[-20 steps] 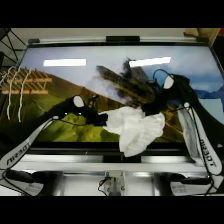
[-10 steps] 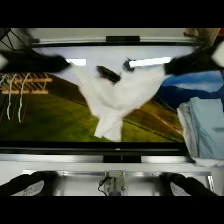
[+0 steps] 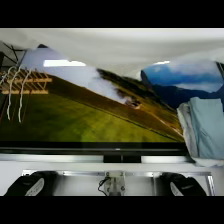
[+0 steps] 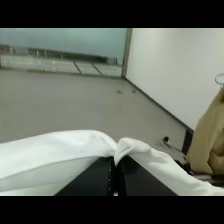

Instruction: Fold the shirts.

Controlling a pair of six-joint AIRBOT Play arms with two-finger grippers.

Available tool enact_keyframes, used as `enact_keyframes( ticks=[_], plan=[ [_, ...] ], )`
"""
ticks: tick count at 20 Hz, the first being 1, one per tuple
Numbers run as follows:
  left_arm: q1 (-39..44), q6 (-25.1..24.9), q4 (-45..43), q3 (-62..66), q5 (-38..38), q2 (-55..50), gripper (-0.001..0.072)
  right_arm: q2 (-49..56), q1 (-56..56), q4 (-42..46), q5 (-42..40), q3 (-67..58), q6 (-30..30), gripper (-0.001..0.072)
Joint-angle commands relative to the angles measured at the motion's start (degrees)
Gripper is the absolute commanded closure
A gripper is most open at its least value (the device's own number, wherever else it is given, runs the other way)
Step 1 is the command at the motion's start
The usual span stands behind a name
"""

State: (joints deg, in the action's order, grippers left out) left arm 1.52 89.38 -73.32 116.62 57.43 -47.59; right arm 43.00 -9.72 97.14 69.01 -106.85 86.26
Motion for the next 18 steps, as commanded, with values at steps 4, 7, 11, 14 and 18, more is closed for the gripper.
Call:
enact_keyframes(
  ticks=[4,7,11,14,18],
  plan=[
    [-0.5,0.4,-8.3,-1.4,-2.7,-0.5,0.0673,3.8,0.0,3.5,24.3,0.4,1.4,0.0648],
    [-0.5,0.2,-10.1,-4.2,-2.8,-5.5,0.0673,7.5,0.0,1.6,30.5,11.8,4.2,0.0649],
    [-0.5,0.2,-10.3,-5.0,-2.9,-18.2,0.0673,11.0,0.0,-3.2,10.4,37.7,12.3,0.0649],
    [-0.5,0.2,-10.3,-5.0,-3.3,-29.6,0.0673,20.8,0.0,-5.5,-12.3,46.9,19.7,0.0648],
    [-0.5,0.4,-8.8,-5.0,-2.7,-42.1,0.0672,35.7,0.0,-9.3,-34.8,46.0,30.0,0.0649]
  ],
)
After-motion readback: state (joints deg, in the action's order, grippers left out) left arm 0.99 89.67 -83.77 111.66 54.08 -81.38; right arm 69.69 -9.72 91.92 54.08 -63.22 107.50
